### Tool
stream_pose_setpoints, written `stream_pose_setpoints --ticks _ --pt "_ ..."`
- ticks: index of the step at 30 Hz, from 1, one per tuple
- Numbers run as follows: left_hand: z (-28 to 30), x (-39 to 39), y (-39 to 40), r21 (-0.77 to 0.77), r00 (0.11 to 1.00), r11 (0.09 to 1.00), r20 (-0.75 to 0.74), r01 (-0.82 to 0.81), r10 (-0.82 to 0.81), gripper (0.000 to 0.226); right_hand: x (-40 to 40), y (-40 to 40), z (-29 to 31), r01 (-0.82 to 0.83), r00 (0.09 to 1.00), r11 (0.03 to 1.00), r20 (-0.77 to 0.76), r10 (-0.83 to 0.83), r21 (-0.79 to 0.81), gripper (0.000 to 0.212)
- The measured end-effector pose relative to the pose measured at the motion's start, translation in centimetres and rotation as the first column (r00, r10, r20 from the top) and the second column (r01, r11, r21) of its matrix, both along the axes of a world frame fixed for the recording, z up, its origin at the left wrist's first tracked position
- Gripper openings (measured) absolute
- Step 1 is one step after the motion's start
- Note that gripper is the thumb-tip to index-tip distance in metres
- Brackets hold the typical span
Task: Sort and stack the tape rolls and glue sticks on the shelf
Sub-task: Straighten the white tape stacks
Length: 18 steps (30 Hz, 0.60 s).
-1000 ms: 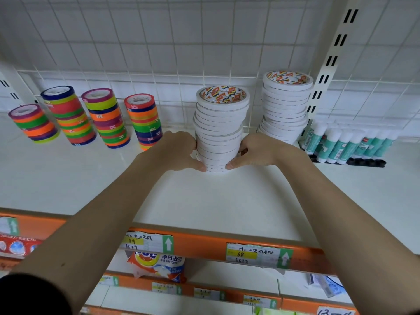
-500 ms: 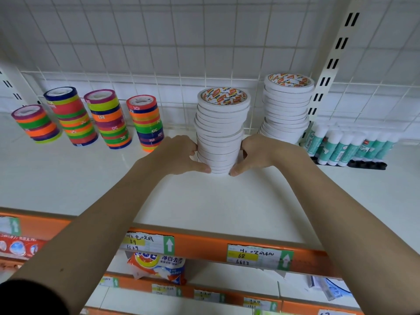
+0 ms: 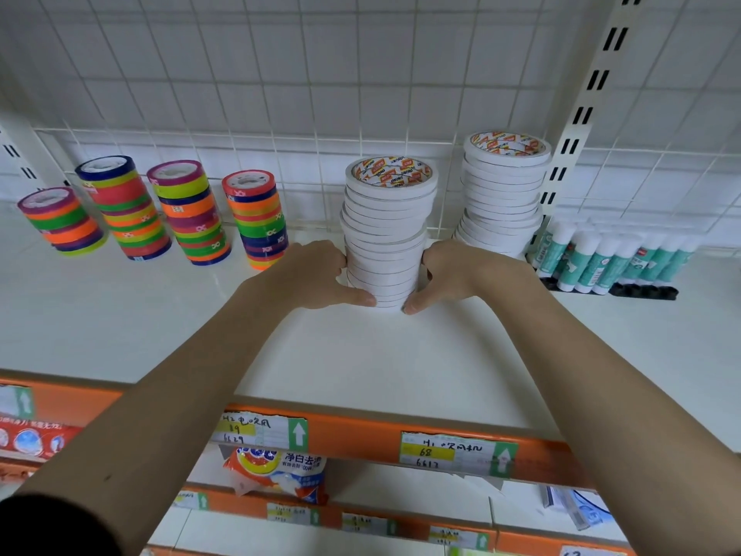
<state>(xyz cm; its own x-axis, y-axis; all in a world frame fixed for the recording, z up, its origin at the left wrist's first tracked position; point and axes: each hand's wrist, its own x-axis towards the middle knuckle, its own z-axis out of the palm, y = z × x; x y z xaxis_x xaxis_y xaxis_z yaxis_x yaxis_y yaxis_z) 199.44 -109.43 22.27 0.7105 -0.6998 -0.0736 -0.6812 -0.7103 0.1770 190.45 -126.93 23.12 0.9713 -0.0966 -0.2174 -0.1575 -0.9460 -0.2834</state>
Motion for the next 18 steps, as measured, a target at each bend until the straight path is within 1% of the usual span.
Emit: stream_pose_setpoints --ticks 2,5,8,11,15,18 --pt "0.0 -0.2 0.0 0.018 1.000 1.000 0.018 0.001 -0.001 0.079 0.0 0.1 -0.1 0.009 1.000 1.000 0.008 -0.009 0.002 0.039" --pt "-0.3 -0.1 0.1 -0.012 0.999 1.000 -0.036 0.004 -0.004 0.081 0.0 0.1 -0.3 0.013 1.000 1.000 0.025 -0.013 -0.005 0.043" --pt "-0.7 0.2 0.2 -0.080 0.994 0.997 -0.105 0.014 -0.023 0.074 -0.1 0.1 -0.4 0.008 0.999 1.000 0.038 -0.008 -0.002 0.042" --pt "-1.2 1.0 0.6 -0.143 0.989 0.989 -0.146 -0.029 0.008 0.064 -0.3 -0.1 -0.6 0.011 0.999 0.999 0.043 -0.012 0.031 0.036" --pt "-2.4 1.8 0.8 -0.085 0.991 0.996 -0.132 -0.021 0.010 0.048 0.0 -0.6 -1.7 0.029 0.998 0.997 0.046 -0.033 0.070 0.033" --pt "-2.6 1.5 0.6 -0.076 0.996 0.997 -0.091 -0.002 -0.005 0.045 0.3 -0.9 -2.4 0.042 0.996 0.993 0.075 -0.051 0.108 0.034"
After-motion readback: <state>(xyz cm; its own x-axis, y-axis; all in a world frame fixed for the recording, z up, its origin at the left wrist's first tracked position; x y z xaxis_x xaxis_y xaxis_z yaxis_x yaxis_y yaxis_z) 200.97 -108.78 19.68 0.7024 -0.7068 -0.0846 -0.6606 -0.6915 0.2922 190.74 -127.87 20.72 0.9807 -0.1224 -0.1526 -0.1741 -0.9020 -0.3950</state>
